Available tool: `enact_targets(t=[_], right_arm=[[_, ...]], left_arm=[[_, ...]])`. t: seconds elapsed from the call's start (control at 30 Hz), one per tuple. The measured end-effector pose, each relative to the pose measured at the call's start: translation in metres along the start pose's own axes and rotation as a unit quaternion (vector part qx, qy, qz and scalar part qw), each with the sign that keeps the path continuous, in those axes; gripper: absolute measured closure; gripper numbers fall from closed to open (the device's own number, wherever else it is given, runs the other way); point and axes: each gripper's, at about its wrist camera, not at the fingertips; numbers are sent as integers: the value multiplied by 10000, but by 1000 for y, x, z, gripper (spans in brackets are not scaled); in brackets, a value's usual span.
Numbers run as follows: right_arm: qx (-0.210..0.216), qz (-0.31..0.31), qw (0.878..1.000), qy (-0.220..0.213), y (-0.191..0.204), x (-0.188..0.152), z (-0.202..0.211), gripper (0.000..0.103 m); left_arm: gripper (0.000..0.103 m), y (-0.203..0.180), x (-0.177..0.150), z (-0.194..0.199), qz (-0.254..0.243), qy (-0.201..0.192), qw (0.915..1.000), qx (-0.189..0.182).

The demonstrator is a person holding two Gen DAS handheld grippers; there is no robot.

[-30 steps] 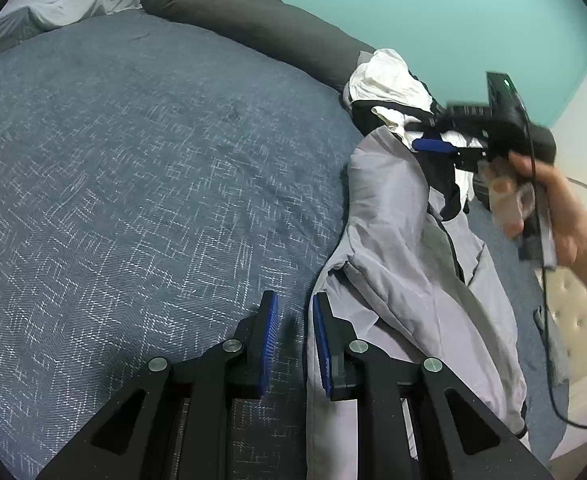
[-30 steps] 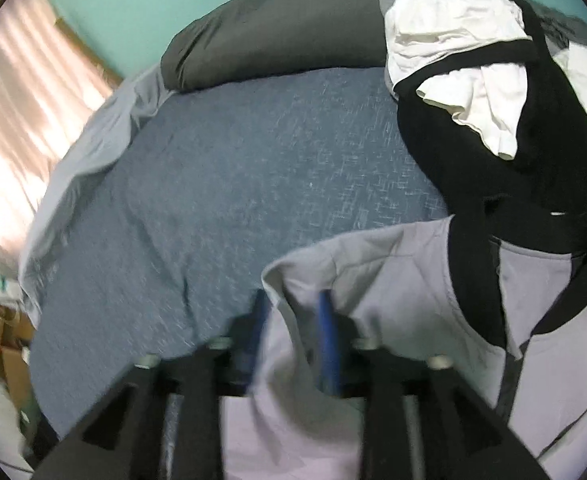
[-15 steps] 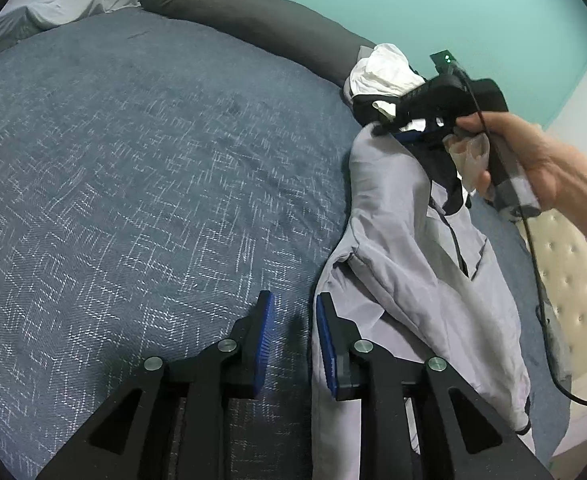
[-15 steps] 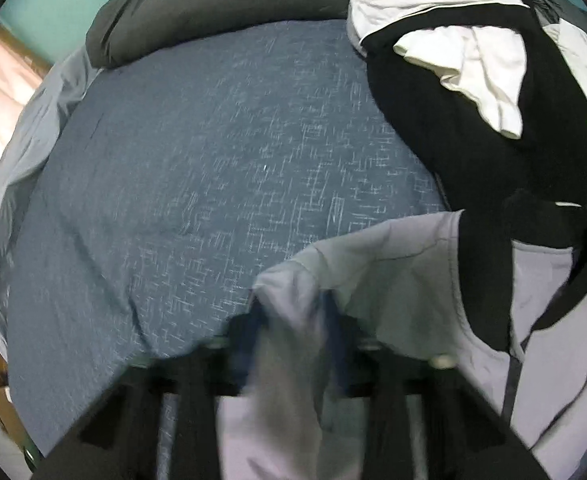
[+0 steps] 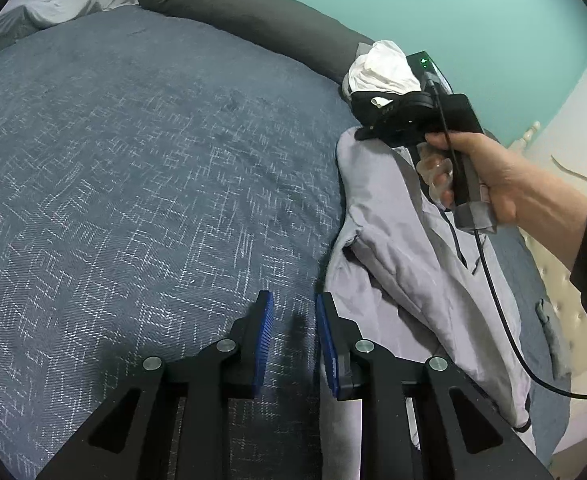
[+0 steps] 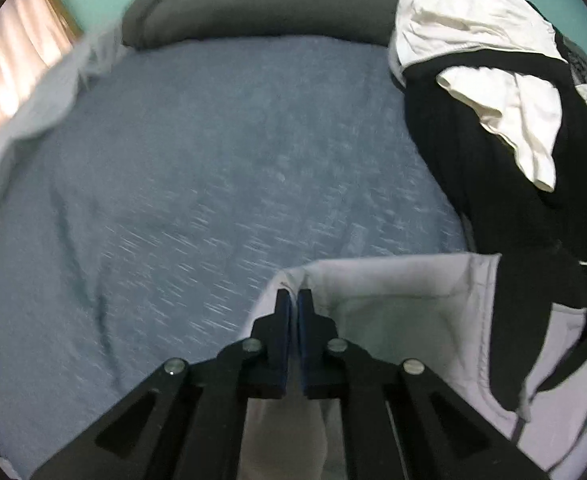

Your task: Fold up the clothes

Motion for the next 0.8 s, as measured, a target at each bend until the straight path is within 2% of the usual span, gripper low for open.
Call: enact_targets(t=[0.23, 0.3, 0.43, 0.53, 0.7, 0.73, 0.8], right_arm=[[480, -464, 9936, -915, -19, 3, 45, 95], [610, -515, 9921, -967, -22, 6, 52, 94], [515, -580, 9906, -1126, -23, 12, 70, 93], [732, -466, 9914, -976, -12, 13, 66, 93], [801, 144, 9954, -512, 17, 0, 46, 93], [697, 210, 9965, -403, 19, -4, 41, 93], [222, 291, 9991, -191, 17, -10, 31, 93]], left_arm=[[79, 0, 0, 0, 8, -24, 10000, -8], [79, -1, 0, 0, 15, -39, 10000, -5], [79, -1, 0, -1, -13, -20, 10000, 0], [79, -2, -1, -1, -22, -3, 10000, -12], [79, 0, 0, -2, -4, -12, 10000, -16], [79, 0, 1, -1, -2, -15, 10000, -14], [79, 1, 1, -1, -4, -14, 10000, -12]])
Point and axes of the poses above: each gripper's, at about its wrist camera, not at the fingertips, and z roughly against the way its jaws point, y to its left, x to its top, and after that the axes turned 5 degrees about -y, right-handed
